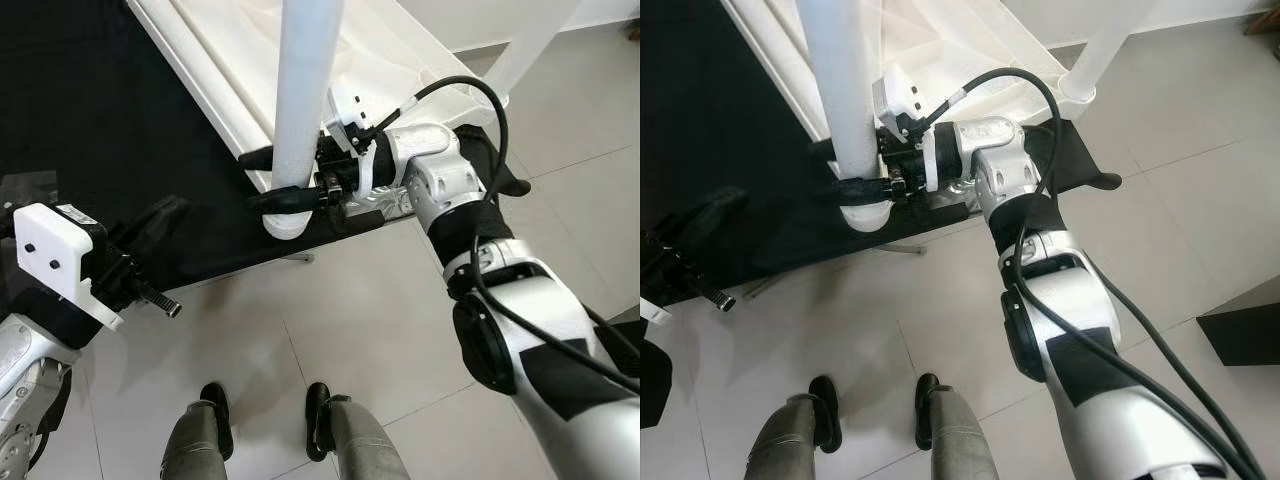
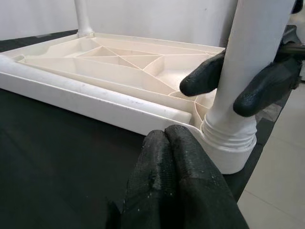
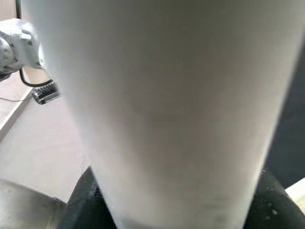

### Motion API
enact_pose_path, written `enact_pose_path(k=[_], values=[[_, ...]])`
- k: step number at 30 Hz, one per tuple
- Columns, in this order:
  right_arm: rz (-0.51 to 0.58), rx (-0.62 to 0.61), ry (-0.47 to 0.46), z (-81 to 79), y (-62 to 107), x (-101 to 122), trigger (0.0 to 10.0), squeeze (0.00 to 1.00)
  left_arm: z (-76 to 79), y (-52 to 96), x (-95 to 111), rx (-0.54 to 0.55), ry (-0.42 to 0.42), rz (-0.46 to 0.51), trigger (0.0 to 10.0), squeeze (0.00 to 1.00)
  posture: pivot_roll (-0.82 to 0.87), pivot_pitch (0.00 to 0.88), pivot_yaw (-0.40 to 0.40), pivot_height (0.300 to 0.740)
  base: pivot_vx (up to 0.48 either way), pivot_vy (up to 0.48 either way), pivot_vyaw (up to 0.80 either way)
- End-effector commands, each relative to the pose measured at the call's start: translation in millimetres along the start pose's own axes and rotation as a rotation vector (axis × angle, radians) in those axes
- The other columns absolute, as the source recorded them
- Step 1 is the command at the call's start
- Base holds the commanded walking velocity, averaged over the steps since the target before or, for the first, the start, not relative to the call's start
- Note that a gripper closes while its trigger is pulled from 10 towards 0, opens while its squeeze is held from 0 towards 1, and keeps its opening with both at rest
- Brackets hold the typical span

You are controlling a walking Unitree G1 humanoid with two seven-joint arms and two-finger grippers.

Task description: Building children table

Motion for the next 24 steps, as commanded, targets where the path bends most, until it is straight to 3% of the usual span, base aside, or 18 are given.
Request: enact_pose_path(k=[1,6,9,11,12,14,15,16,18,21,24], values=[[-0.007,0.026,-0.025,-2.4,-1.0,-9,0.0,0.00,5.7,2.1,1,-0.018,0.010,-0.002,10.0,0.00,0.11,0.376,-0.172,0.740,0.000,0.000,0.00],[0.013,-0.106,0.017,2.8,8.9,-15,0.0,0.00,4.9,1.2,1,-0.015,0.009,0.003,10.0,0.00,0.10,0.370,-0.170,0.740,0.000,0.000,0.00],[0.036,-0.324,-0.003,9.7,18.8,-29,0.0,0.00,4.9,0.5,1,-0.015,0.013,0.007,10.0,0.00,0.09,0.369,-0.170,0.740,0.000,0.000,0.00],[0.050,-0.394,-0.017,11.4,21.0,-33,0.0,0.00,5.3,0.3,1,-0.016,0.015,0.008,10.0,0.00,0.09,0.369,-0.170,0.740,0.000,0.000,0.00],[0.084,-0.448,-0.060,8.6,17.9,-44,0.0,0.00,5.8,-0.5,0,-0.019,0.020,0.010,10.0,0.00,0.07,0.365,-0.164,0.740,0.000,0.000,0.00],[0.148,-0.699,-0.138,2.3,2.0,-72,0.0,0.00,7.6,-2.8,-1,-0.029,0.032,0.015,10.0,0.00,0.07,0.363,-0.155,0.740,0.000,0.000,0.00],[0.148,-0.699,-0.138,2.3,2.0,-72,0.0,0.00,7.6,-2.8,-1,-0.029,0.032,0.015,10.0,0.00,0.07,0.363,-0.155,0.740,0.000,0.000,0.00],[0.168,-0.802,-0.160,-0.6,-1.7,-81,0.0,0.00,8.3,-3.5,-1,-0.033,0.036,0.018,10.0,0.00,0.07,0.363,-0.155,0.740,0.000,0.000,0.00],[0.211,-1.008,-0.251,-22.2,-22.0,-103,0.0,0.00,6.3,-5.2,-1,-0.038,0.034,0.024,10.0,0.00,0.07,0.351,-0.144,0.740,0.000,0.000,0.00],[0.195,-1.075,-0.263,-30.4,-29.4,-110,0.0,0.00,4.4,-6.2,-2,-0.041,0.032,0.027,10.0,0.00,0.07,0.331,-0.132,0.740,0.000,0.000,0.00],[0.183,-1.075,-0.235,-27.2,-30.3,-108,0.0,0.00,4.6,-7.3,-3,-0.046,0.032,0.029,10.0,0.00,0.07,0.325,-0.134,0.740,0.000,0.000,0.00]])
Point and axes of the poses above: a point about 5 cm out from each wrist's last joint towards the gripper, its own y axis pointing back from the gripper into the wrist, its own x axis along the axis of the wrist's last joint, z = x × y, the point moved 2 cm from there along -y, pointing out of the wrist towards the gripper, and after that the axes turned 10 degrees about -y, right-handed, at the moved point
